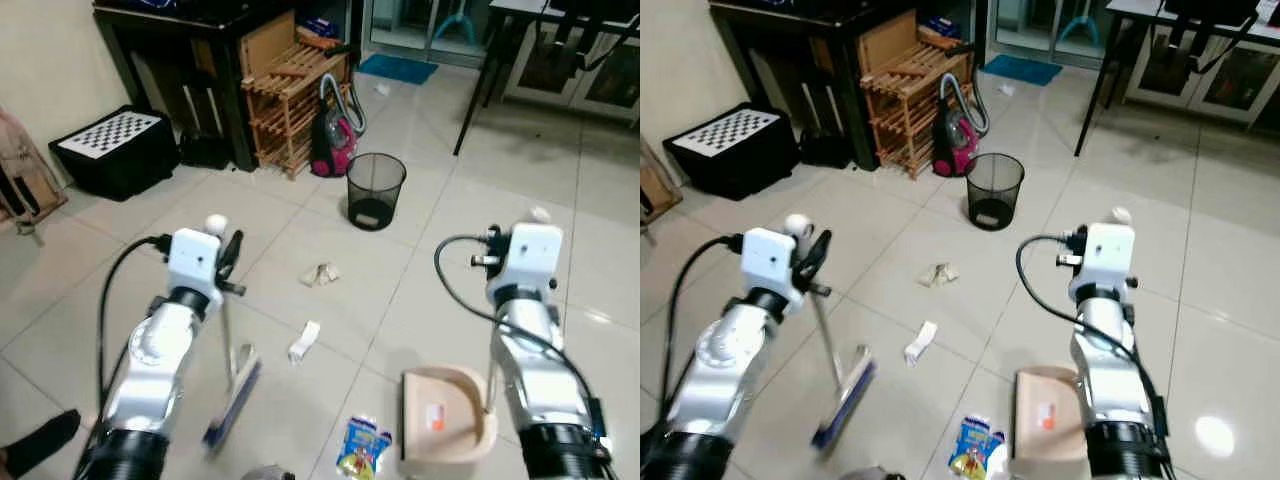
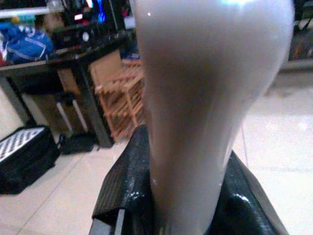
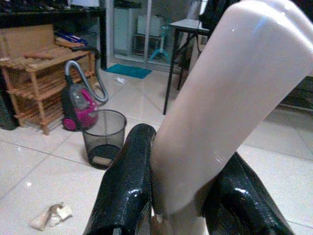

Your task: Sweep floor

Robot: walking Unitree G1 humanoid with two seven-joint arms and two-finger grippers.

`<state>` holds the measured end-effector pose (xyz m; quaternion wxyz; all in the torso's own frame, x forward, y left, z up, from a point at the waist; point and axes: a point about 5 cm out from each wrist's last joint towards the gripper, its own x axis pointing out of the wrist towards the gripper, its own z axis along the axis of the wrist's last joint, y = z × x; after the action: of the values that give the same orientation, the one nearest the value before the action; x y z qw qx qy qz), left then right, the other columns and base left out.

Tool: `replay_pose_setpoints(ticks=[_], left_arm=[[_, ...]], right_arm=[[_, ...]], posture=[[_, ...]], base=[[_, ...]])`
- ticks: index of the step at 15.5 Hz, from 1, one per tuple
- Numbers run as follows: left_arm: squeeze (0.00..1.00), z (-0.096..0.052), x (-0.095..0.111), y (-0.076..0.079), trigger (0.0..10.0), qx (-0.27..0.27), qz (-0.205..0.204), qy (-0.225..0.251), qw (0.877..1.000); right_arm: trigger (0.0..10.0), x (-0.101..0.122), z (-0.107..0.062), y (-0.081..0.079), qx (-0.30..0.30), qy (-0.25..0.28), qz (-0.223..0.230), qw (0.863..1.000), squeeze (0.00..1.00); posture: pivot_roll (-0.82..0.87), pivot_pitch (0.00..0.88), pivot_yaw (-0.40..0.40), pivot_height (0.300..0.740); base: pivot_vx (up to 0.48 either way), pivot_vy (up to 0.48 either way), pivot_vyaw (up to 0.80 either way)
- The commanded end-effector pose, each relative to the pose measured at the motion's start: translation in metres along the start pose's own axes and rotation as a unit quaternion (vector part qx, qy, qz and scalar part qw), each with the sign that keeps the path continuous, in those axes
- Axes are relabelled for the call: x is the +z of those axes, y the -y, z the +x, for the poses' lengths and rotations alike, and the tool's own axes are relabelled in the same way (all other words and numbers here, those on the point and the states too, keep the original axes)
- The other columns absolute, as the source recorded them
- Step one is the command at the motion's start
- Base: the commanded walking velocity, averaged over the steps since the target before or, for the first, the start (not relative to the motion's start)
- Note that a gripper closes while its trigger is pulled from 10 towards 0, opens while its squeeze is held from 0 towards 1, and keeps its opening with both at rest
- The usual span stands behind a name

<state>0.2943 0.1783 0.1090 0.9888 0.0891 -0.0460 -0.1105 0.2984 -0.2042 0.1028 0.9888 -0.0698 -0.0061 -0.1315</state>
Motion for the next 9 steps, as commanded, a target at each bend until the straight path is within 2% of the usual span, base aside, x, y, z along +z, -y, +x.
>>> replay_pose_setpoints(ticks=[1,3,6,7,9], left_arm=[[0.0,0.006,0.011,0.001,10.0,-0.002,0.004,0.049,0.999],[0.0,0.01,0.004,0.007,10.0,0.003,-0.013,0.054,0.998],[0.0,0.007,-0.006,0.016,10.0,0.002,-0.021,0.049,0.999],[0.0,0.002,-0.012,0.025,10.0,-0.016,-0.024,0.052,0.998],[0.0,-0.004,-0.018,0.028,10.0,-0.018,-0.026,0.051,0.998]], right_arm=[[10.0,0.006,0.003,-0.001,-0.01,0.037,0.001,0.999,0.0],[10.0,-0.009,0.003,-0.001,-0.021,0.037,0.013,0.999,0.0],[10.0,-0.019,0.0,-0.002,-0.03,0.047,0.028,0.998,0.0],[10.0,-0.022,-0.001,-0.008,-0.015,0.062,0.034,0.997,0.0],[10.0,-0.023,-0.005,-0.014,0.006,0.079,0.035,0.996,0.0]], posture=[[0.0,0.127,0.054,0.74],[0.01,0.179,0.065,0.74],[0.03,0.223,0.084,0.74],[0.04,0.247,0.091,0.74],[0.04,0.282,0.095,0.74]], base=[[0.0,0.0,0.0],[0.0,0.0,0.0],[0.0,0.0,0.0],[0.0,0.0,0.0],[0.0,0.0,0.0]])
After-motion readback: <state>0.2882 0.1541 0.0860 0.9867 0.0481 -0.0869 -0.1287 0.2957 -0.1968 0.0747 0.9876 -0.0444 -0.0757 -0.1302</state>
